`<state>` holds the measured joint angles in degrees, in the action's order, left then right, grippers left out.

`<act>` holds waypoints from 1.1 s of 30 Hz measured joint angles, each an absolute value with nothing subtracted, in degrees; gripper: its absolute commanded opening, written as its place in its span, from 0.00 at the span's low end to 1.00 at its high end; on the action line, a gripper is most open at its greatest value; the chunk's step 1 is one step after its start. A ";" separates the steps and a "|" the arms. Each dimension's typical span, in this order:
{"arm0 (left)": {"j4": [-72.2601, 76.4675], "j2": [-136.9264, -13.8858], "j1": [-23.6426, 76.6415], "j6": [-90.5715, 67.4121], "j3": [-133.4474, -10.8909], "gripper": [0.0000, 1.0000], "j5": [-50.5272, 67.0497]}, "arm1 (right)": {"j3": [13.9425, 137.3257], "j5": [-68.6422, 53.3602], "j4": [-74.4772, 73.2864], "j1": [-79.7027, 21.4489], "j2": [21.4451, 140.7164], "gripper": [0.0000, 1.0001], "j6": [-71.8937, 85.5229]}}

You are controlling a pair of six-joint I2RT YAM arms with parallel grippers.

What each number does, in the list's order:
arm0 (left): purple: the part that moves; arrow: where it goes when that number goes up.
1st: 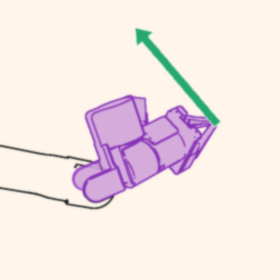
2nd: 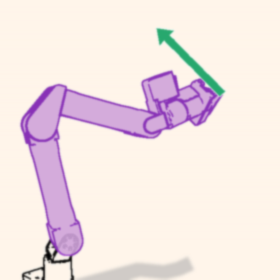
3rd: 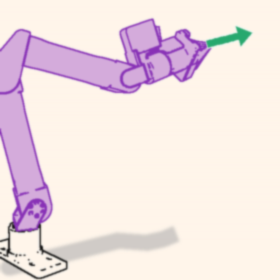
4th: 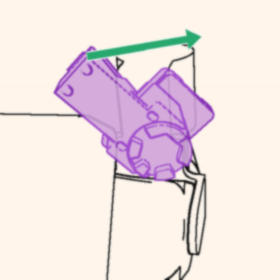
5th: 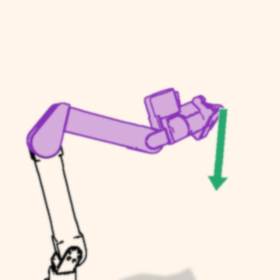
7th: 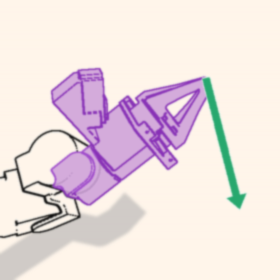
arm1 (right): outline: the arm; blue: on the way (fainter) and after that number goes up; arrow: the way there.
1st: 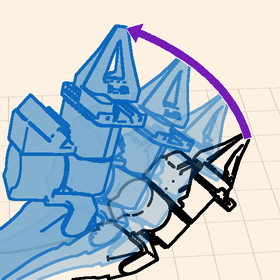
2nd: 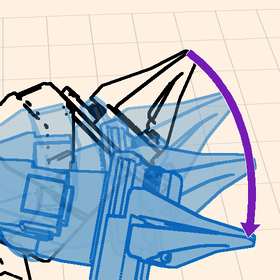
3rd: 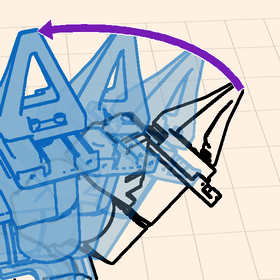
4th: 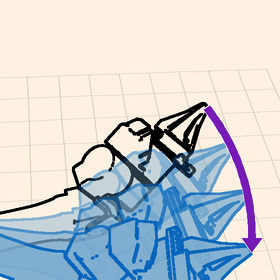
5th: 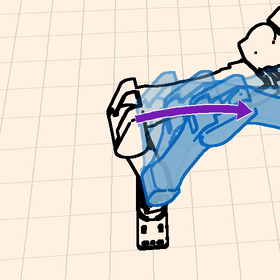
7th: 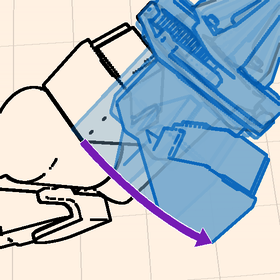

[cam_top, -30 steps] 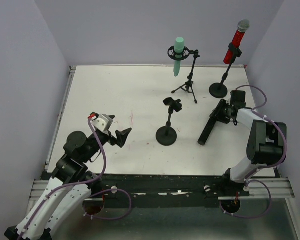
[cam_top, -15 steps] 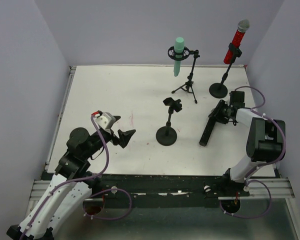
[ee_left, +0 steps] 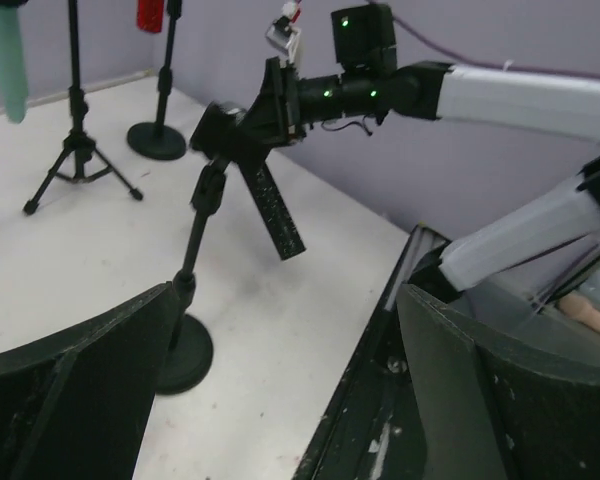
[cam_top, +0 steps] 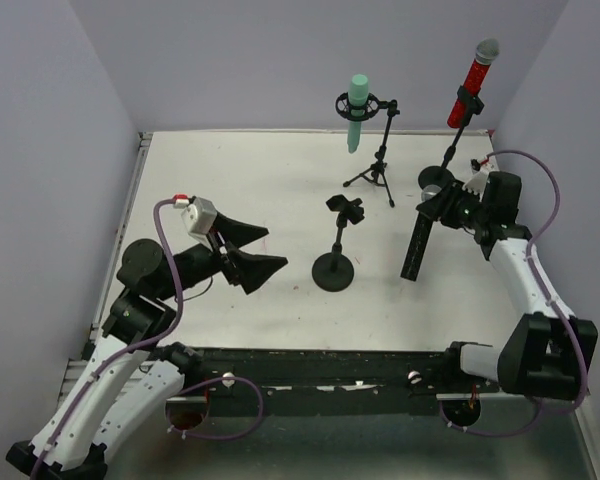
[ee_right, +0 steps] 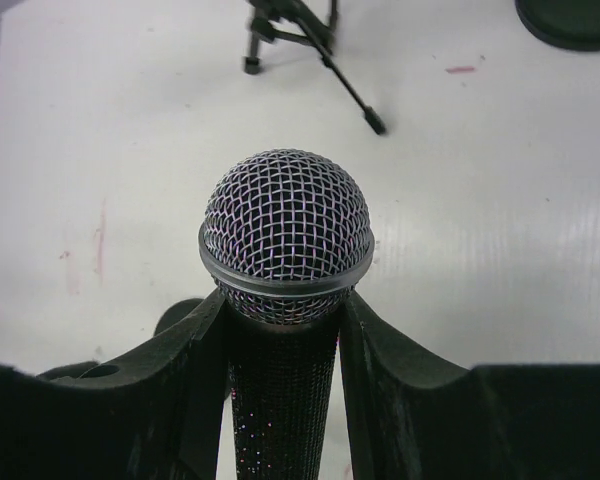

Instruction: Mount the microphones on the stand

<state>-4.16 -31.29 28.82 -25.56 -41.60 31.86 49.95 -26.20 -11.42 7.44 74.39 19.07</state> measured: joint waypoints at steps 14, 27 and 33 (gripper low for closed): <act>-11.07 -62.33 37.78 -34.46 -84.29 0.98 35.97 | 73.12 -46.00 -15.99 7.18 65.17 0.16 19.55; -24.21 -93.14 48.27 -30.57 -116.75 0.98 27.79 | 88.71 -58.06 -3.38 6.66 70.50 0.17 36.56; -26.79 -99.18 50.39 -28.99 -123.90 0.98 24.62 | 87.96 -60.51 0.01 6.24 70.11 0.17 40.62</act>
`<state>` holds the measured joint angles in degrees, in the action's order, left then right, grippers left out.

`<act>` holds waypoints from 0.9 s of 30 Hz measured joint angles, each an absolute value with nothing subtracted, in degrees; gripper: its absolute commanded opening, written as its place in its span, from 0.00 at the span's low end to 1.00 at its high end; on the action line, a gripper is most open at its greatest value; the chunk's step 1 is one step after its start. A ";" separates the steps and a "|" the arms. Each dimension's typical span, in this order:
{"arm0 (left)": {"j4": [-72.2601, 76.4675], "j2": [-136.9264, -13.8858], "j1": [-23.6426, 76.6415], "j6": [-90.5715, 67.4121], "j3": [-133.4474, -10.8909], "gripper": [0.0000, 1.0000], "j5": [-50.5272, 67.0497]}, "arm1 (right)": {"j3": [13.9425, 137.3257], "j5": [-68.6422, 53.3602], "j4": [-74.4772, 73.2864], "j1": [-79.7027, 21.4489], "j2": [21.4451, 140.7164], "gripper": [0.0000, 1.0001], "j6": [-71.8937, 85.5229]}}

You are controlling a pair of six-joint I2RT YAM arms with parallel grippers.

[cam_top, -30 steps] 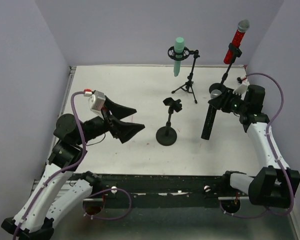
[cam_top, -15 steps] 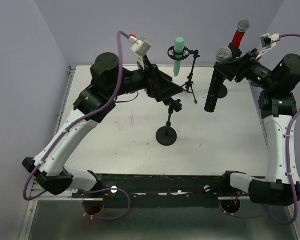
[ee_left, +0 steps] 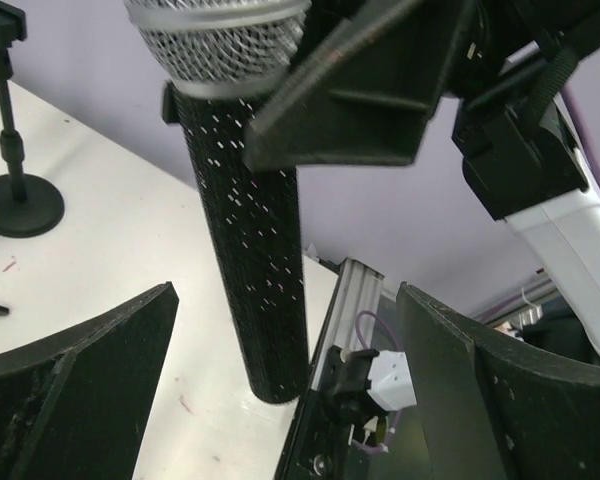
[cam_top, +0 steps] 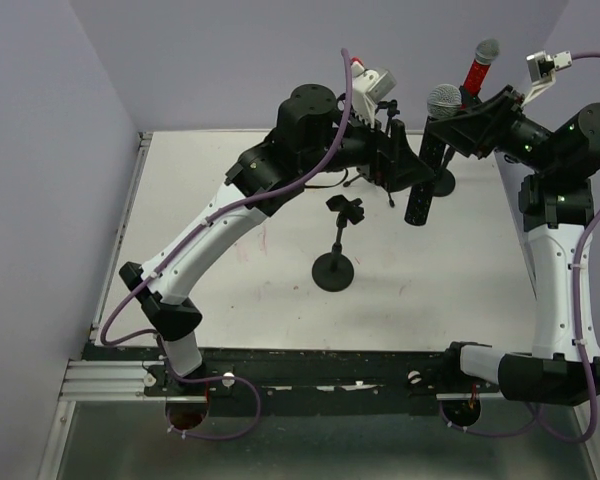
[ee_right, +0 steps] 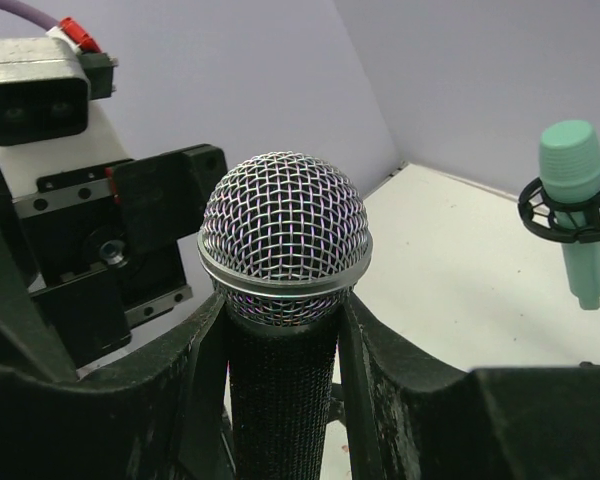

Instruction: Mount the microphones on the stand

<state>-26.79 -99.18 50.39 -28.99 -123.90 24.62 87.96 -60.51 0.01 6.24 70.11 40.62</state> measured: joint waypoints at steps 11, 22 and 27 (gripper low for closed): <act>-26.35 -105.89 51.13 -30.22 -129.21 0.83 22.09 | 84.90 -63.44 3.14 5.30 69.32 0.17 43.59; -22.24 -107.59 51.68 -34.87 -128.49 0.00 24.29 | 83.29 -64.40 4.89 4.95 68.82 0.28 44.03; -18.79 -106.50 51.72 -35.14 -125.27 0.00 25.30 | 83.24 -65.06 4.21 5.08 68.31 0.86 43.13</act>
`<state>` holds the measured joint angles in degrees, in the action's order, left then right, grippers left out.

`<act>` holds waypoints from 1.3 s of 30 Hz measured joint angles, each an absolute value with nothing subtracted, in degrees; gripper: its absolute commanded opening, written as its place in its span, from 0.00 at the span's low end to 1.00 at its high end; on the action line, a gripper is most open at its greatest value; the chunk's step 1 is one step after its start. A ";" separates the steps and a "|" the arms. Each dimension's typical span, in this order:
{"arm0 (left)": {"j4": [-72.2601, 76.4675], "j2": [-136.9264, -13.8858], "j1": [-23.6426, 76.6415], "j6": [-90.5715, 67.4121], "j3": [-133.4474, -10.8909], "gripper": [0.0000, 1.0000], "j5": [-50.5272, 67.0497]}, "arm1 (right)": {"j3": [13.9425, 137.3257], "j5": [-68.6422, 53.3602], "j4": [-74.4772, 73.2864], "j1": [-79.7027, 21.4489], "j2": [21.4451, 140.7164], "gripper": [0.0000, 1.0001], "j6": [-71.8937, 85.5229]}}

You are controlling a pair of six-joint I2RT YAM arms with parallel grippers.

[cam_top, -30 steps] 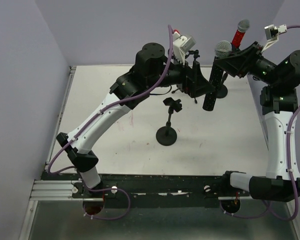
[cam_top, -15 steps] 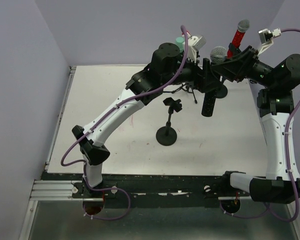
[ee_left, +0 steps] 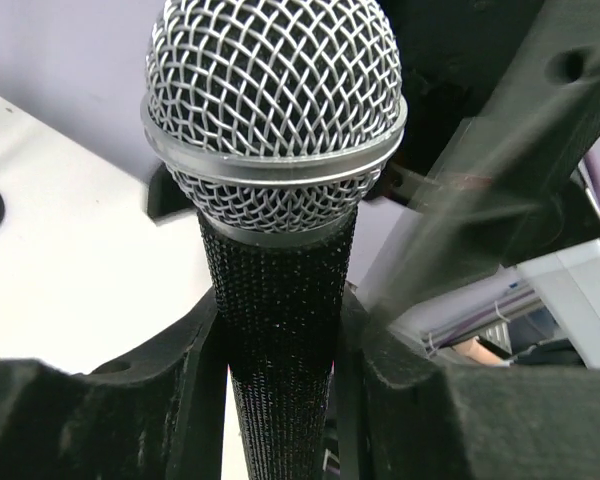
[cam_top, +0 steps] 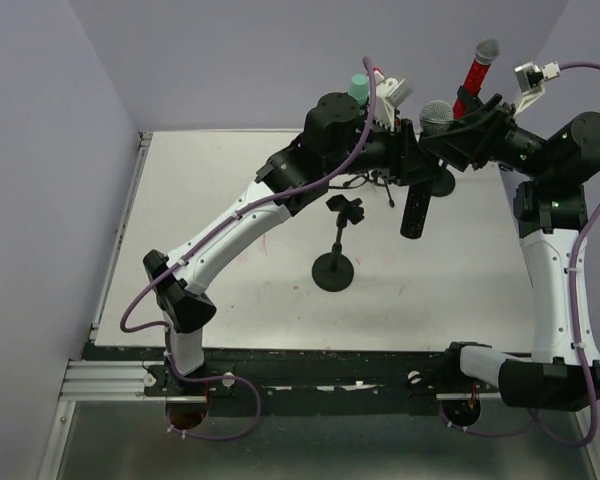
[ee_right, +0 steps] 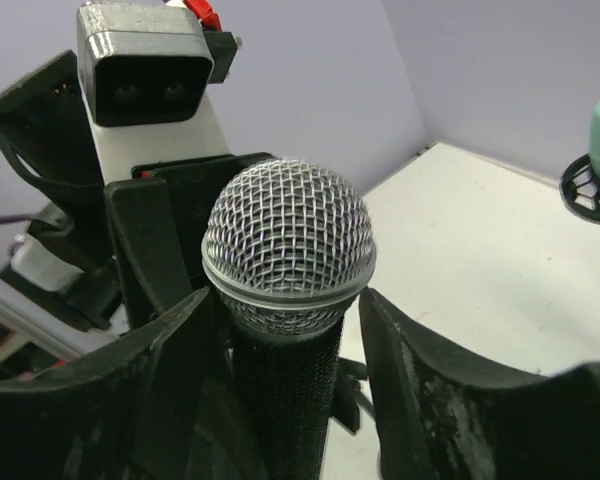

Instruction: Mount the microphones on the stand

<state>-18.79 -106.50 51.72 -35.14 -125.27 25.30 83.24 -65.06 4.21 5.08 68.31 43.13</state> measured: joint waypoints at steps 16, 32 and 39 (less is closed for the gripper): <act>-16.08 -79.61 44.77 -28.27 -104.64 0.00 28.21 | 83.59 -81.91 -1.26 4.89 65.06 1.00 22.59; -31.16 -60.82 40.69 2.33 -91.79 0.00 27.81 | 71.44 -78.22 -32.14 -10.09 73.12 1.00 -37.91; -33.67 -62.70 40.23 6.52 -90.08 0.00 26.57 | 69.78 -73.41 -34.28 -12.08 73.93 1.00 -46.13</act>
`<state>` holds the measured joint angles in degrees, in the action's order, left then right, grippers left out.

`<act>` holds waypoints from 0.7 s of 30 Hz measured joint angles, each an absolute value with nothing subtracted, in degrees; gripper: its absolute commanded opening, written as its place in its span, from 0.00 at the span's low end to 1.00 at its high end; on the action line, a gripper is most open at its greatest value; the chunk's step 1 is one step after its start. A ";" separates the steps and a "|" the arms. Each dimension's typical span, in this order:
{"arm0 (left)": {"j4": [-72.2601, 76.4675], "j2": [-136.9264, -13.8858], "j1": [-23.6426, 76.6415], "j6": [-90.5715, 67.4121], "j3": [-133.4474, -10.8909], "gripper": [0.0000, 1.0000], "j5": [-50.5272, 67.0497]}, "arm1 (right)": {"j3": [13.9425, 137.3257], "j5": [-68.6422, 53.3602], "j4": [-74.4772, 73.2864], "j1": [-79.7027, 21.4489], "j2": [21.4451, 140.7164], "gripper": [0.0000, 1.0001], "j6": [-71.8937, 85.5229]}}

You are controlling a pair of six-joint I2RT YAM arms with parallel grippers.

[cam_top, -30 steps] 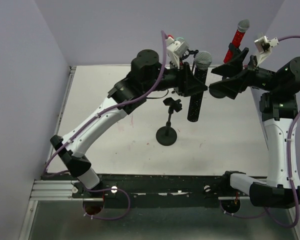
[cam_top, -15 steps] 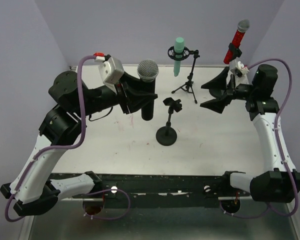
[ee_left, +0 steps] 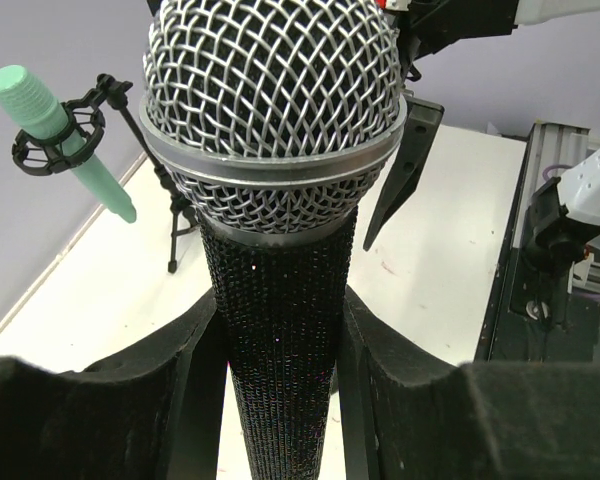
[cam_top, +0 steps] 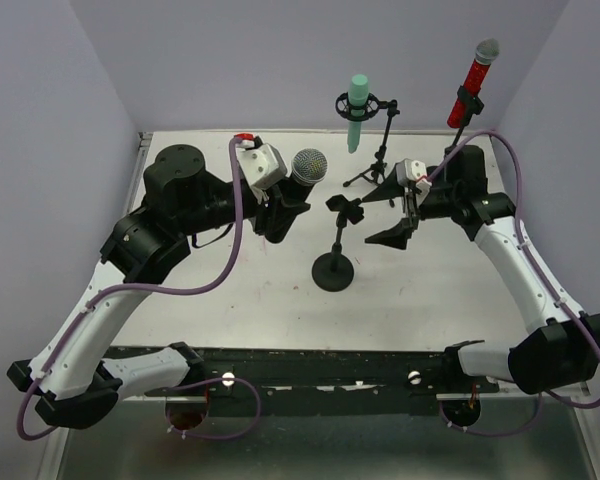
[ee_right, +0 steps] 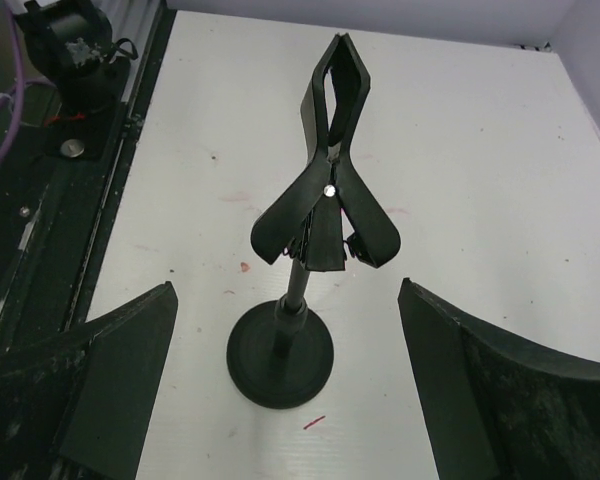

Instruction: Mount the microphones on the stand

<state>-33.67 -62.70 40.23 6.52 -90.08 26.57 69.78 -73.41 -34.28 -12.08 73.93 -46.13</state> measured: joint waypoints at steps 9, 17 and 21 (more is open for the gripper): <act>-32.12 -63.57 40.16 7.27 -89.56 0.00 26.65 | 65.76 -73.34 -25.10 -14.02 73.93 1.00 -38.94; -30.35 -68.27 39.79 6.90 -90.21 0.00 27.88 | 65.63 -73.80 -18.00 -15.86 74.19 0.97 -32.49; -29.67 -69.34 39.75 6.76 -90.76 0.00 28.12 | 65.43 -73.80 -15.99 -16.36 74.63 0.89 -30.65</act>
<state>-29.67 -69.34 39.75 6.76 -90.76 28.12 65.43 -73.80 -15.99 -16.36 74.63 -30.65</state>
